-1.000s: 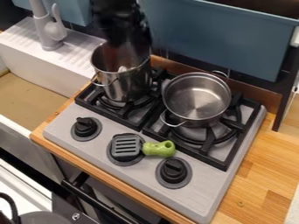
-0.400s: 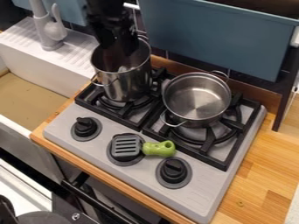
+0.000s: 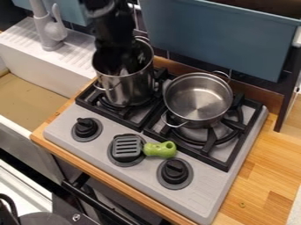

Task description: Moved the red object to the bottom of the stove

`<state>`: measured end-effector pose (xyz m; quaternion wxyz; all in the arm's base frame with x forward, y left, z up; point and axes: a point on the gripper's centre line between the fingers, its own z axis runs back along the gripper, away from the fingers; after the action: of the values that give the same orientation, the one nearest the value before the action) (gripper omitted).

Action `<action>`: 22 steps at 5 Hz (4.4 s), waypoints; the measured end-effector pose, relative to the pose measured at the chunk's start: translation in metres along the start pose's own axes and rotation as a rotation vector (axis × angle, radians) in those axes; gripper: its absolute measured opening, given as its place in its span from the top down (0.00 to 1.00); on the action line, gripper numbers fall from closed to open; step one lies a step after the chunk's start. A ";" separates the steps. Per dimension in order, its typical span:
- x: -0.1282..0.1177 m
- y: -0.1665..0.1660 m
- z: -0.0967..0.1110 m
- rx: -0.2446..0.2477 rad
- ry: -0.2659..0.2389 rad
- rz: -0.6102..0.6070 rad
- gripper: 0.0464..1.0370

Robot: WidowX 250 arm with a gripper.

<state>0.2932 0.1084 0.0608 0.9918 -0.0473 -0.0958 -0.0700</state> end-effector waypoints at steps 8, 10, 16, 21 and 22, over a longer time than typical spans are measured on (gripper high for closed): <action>0.021 0.023 -0.012 0.128 -0.055 0.072 0.97; 0.023 0.028 0.003 0.079 -0.032 0.132 0.99; 0.008 -0.028 0.096 -0.079 -0.053 0.106 0.99; -0.057 -0.144 0.006 -0.085 0.025 -0.203 0.99; -0.064 -0.145 -0.009 -0.075 0.020 -0.218 0.99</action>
<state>0.2112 -0.0271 0.0510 0.9768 -0.0730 -0.0879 -0.1813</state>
